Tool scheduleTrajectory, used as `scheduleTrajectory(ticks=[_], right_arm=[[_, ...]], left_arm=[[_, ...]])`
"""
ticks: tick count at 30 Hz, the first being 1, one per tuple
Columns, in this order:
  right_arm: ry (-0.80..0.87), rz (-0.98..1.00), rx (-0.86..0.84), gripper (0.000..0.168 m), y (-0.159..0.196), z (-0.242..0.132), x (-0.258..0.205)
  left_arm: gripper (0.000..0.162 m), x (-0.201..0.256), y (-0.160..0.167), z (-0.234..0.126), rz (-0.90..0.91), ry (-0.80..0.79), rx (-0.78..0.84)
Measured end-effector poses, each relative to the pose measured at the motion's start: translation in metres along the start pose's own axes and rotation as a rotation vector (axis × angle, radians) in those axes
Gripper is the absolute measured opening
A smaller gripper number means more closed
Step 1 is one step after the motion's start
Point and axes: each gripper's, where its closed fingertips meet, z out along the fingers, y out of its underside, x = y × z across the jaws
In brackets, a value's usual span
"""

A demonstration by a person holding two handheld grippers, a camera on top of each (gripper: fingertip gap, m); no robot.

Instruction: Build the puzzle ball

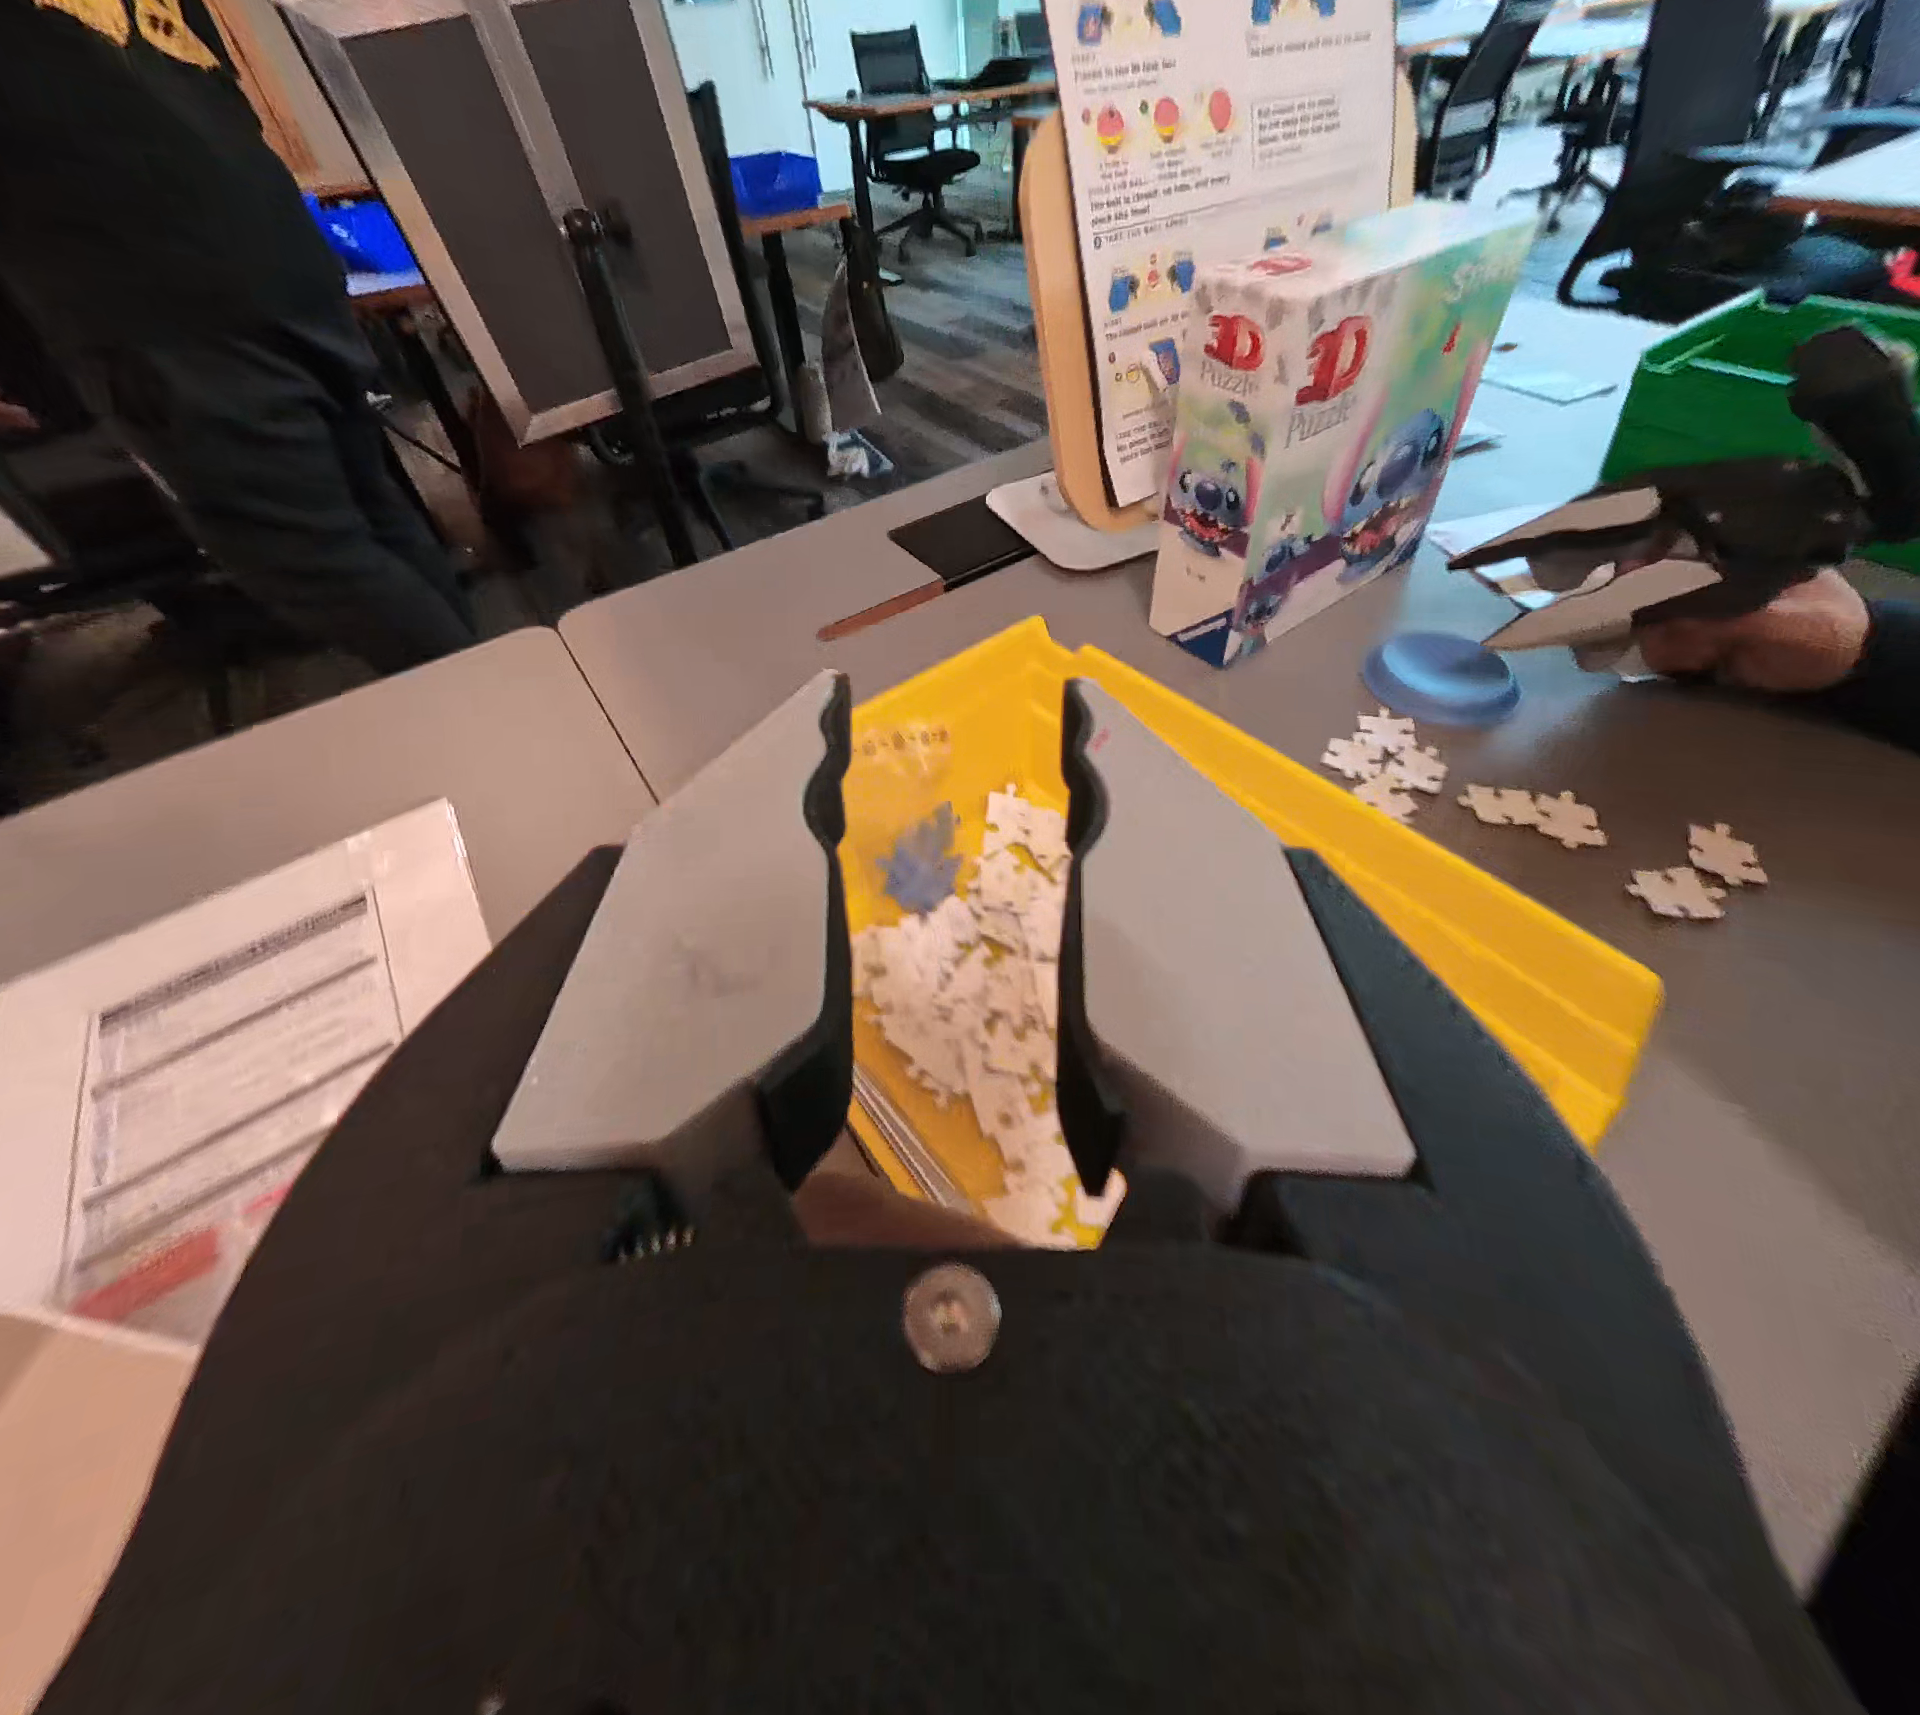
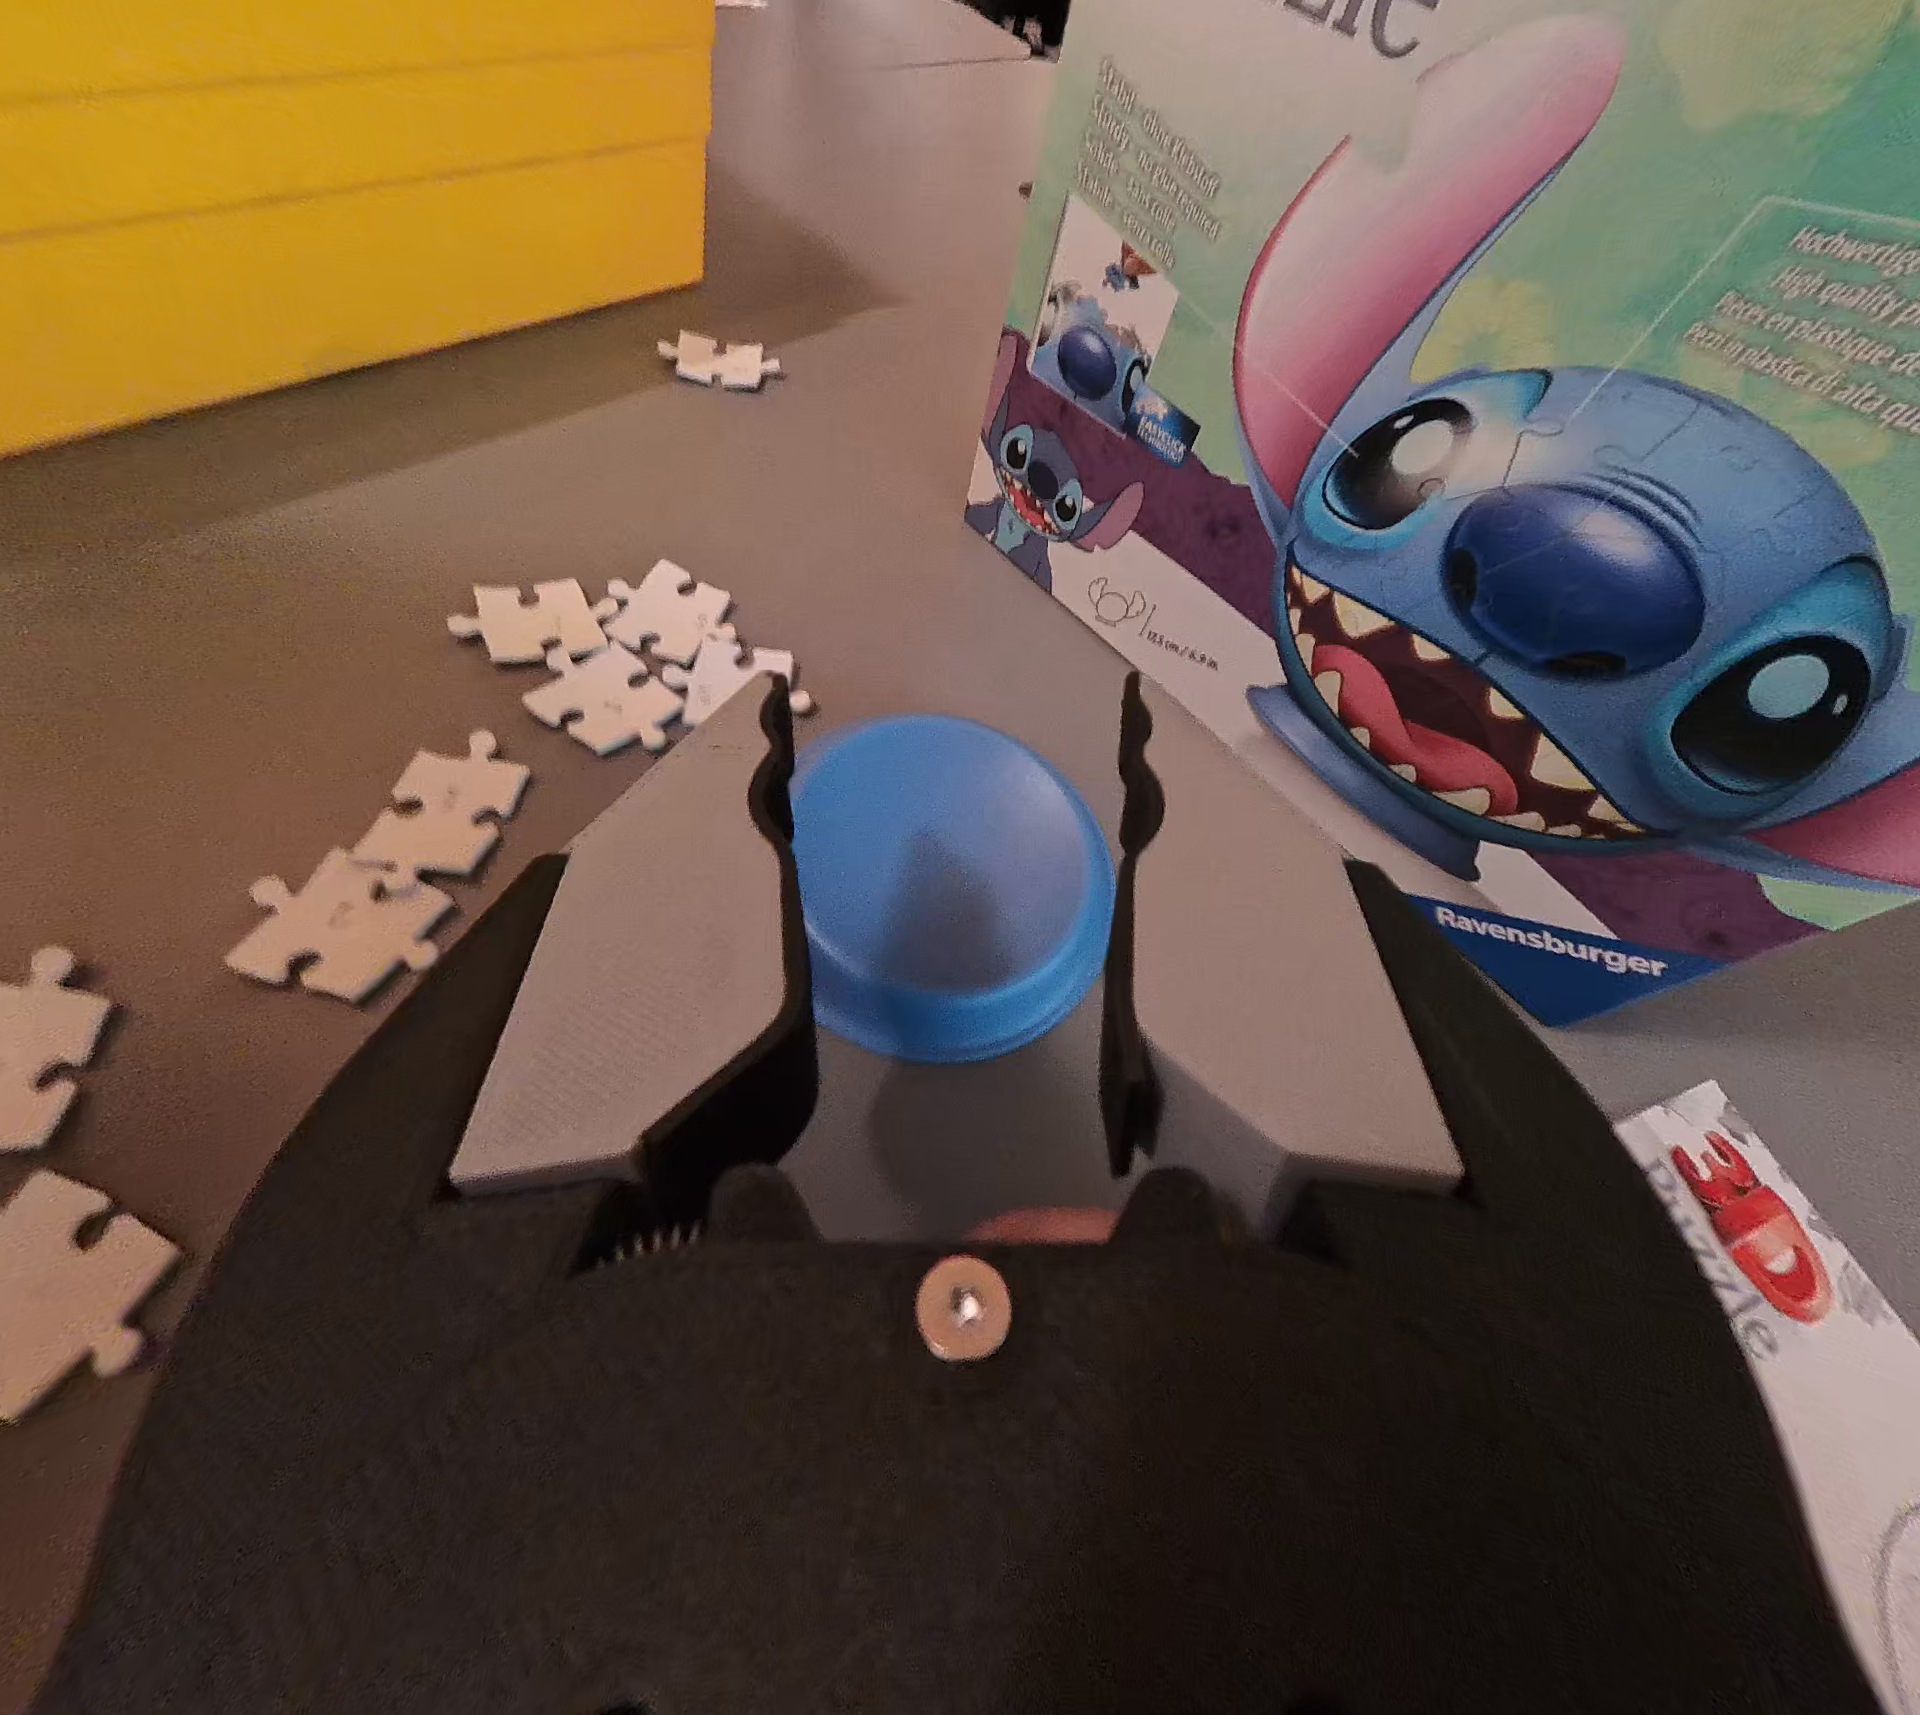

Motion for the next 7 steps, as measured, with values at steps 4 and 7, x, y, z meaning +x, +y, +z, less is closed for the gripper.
scheduleTrajectory(ticks=[4,7], right_arm=[[0.023,0.058,0.072,0.06,-0.026,0.0,-0.002],[0.031,0.071,0.115,0.059,-0.045,0.001,-0.007]], left_arm=[[0.04,-0.022,0.01,0.048,0.13,0.021,-0.2],[0.04,-0.032,0.041,0.074,0.267,0.078,-0.422]])
